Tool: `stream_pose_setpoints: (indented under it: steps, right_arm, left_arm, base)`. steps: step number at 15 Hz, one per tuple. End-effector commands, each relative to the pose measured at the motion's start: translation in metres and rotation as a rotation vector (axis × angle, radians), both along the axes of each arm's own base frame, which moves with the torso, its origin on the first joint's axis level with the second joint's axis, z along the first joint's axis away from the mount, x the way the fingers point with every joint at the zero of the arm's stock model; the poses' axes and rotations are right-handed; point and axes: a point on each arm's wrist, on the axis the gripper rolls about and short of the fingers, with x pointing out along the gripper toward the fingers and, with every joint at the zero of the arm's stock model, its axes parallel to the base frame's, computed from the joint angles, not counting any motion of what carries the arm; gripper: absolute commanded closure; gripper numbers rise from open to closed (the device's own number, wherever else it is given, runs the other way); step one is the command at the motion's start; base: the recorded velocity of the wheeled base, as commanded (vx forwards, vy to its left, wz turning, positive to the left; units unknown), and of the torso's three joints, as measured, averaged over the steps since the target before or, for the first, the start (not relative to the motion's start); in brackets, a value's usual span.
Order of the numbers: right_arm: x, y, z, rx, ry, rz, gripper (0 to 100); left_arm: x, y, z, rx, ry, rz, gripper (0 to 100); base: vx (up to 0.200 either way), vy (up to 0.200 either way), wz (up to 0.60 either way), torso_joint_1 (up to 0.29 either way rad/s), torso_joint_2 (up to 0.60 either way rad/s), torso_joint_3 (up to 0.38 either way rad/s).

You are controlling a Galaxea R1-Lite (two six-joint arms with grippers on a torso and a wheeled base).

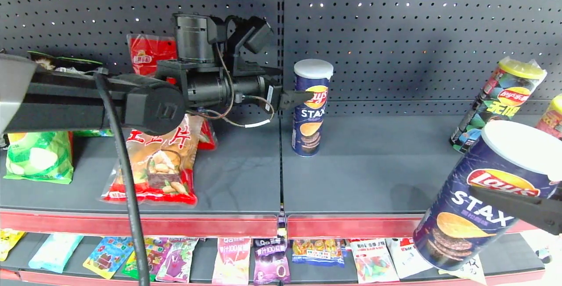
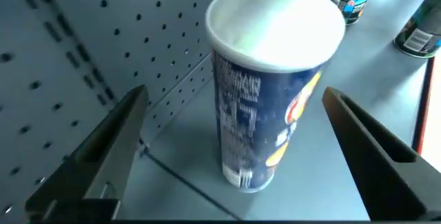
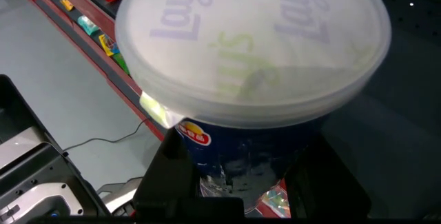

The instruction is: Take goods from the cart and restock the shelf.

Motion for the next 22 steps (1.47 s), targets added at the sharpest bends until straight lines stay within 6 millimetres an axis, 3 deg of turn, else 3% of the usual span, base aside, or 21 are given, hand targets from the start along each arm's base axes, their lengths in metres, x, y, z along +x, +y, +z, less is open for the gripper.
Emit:
stream_pose_setpoints:
  steps: [1,8,14,22]
  right_arm:
    - [0.0,0.0,-0.001,-0.001,0.003,0.0,100]
    - [-0.001,0.0,0.0,0.001,-0.003,0.0,100]
    - [0.0,-0.001,0.001,0.002,-0.005,-0.009,100]
    - [0.0,-0.002,0.001,0.002,-0.005,-0.012,100]
  left_arm:
    - [0.005,-0.006,-0.007,0.006,0.009,-0.006,0]
    - [0.012,-0.034,-0.014,0.002,0.0,-0.038,0]
    - [0.01,-0.039,-0.009,-0.006,-0.017,-0.029,0]
    - [0.008,-0.065,-0.02,-0.015,0.024,0.069,0]
  base:
    - [0.0,0.0,0.0,0.0,0.0,0.0]
    - [0.0,0.0,0.0,0.0,0.0,0.0]
    - [0.0,0.0,0.0,0.0,0.0,0.0]
    - [0.0,0.0,0.0,0.0,0.0,0.0]
